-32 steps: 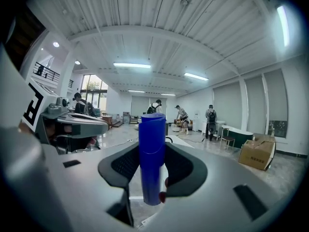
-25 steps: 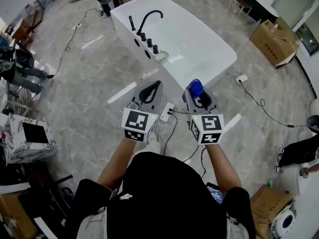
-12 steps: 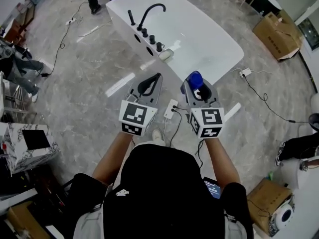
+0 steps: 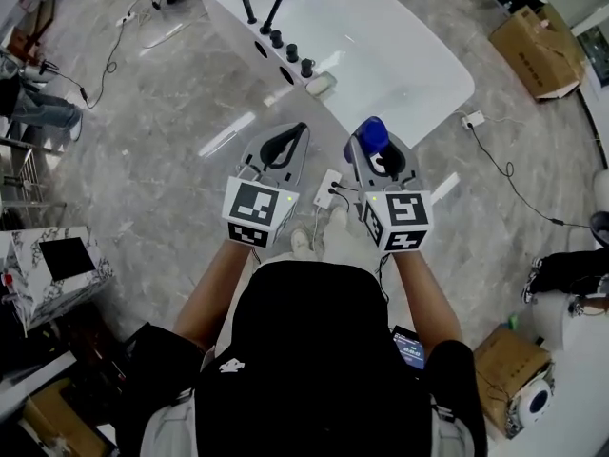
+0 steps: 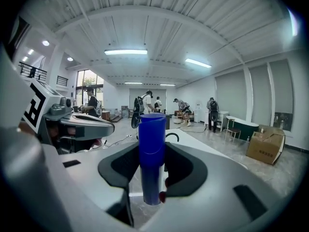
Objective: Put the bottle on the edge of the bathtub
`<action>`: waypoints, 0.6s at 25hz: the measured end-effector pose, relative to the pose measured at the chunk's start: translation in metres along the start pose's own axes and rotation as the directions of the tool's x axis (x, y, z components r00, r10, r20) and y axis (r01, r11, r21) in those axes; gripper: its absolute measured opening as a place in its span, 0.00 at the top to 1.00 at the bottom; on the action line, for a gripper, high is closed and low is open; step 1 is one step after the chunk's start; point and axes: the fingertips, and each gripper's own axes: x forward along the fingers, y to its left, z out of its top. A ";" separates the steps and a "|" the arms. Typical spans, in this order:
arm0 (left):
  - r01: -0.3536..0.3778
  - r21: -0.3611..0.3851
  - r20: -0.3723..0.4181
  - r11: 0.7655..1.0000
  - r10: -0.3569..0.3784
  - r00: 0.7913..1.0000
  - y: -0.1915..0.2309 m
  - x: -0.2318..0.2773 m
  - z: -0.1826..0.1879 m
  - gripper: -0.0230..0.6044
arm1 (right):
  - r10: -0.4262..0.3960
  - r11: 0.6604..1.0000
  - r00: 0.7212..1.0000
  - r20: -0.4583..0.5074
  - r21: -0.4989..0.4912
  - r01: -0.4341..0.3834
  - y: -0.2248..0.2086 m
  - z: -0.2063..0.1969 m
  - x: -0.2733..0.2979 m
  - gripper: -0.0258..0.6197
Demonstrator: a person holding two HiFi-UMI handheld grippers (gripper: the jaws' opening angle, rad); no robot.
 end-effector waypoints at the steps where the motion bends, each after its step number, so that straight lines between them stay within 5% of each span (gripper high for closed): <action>1: -0.004 -0.003 -0.001 1.000 0.004 1.000 0.002 0.003 -0.002 0.95 | 0.006 1.000 1.000 -0.003 0.000 -0.006 0.000 -0.001 0.004 0.70; 15: -0.097 -0.065 -0.088 0.993 0.091 0.992 0.034 0.075 -0.049 0.95 | 0.106 0.994 0.989 -0.099 0.014 -0.105 -0.044 -0.034 0.081 0.71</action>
